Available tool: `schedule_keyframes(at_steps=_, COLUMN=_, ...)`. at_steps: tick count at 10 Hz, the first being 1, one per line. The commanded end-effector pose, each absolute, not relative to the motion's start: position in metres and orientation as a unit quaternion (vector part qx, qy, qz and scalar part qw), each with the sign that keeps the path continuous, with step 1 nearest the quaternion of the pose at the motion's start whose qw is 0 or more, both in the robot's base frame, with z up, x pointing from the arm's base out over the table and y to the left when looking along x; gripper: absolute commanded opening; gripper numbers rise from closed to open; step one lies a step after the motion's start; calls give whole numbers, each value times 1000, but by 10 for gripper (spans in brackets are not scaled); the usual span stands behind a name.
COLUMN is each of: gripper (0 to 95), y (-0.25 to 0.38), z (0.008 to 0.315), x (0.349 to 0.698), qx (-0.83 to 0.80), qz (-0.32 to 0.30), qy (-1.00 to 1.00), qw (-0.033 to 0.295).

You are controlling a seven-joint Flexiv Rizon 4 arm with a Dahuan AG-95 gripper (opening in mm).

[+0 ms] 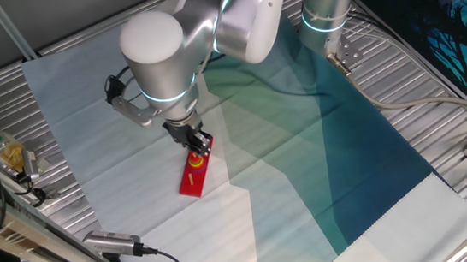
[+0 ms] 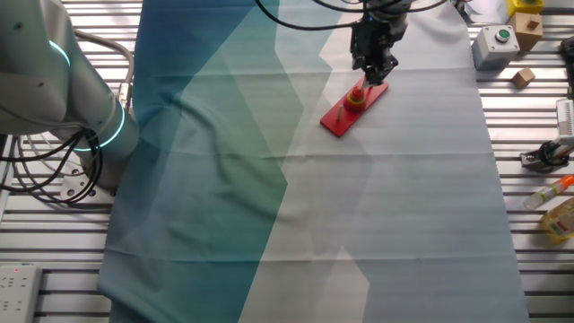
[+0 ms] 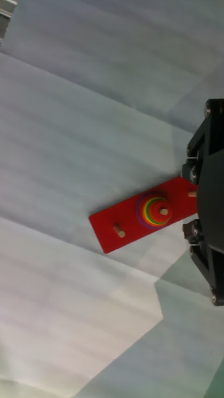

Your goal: Take out one Hanoi block and throw it aside

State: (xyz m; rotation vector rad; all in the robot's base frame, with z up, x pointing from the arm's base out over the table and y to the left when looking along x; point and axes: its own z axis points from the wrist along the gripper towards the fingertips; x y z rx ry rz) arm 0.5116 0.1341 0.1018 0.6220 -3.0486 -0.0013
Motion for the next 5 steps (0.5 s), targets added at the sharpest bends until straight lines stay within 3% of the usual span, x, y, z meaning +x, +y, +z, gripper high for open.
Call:
schedule_keyframes(at_steps=1, gripper=380, y=134, z=97, x=511, qx=197, qz=1, qy=-980, qw=13)
schedule_keyframes(at_steps=5, gripper=380, y=135, z=87, x=509, qx=189, qz=1, qy=-982, qw=4)
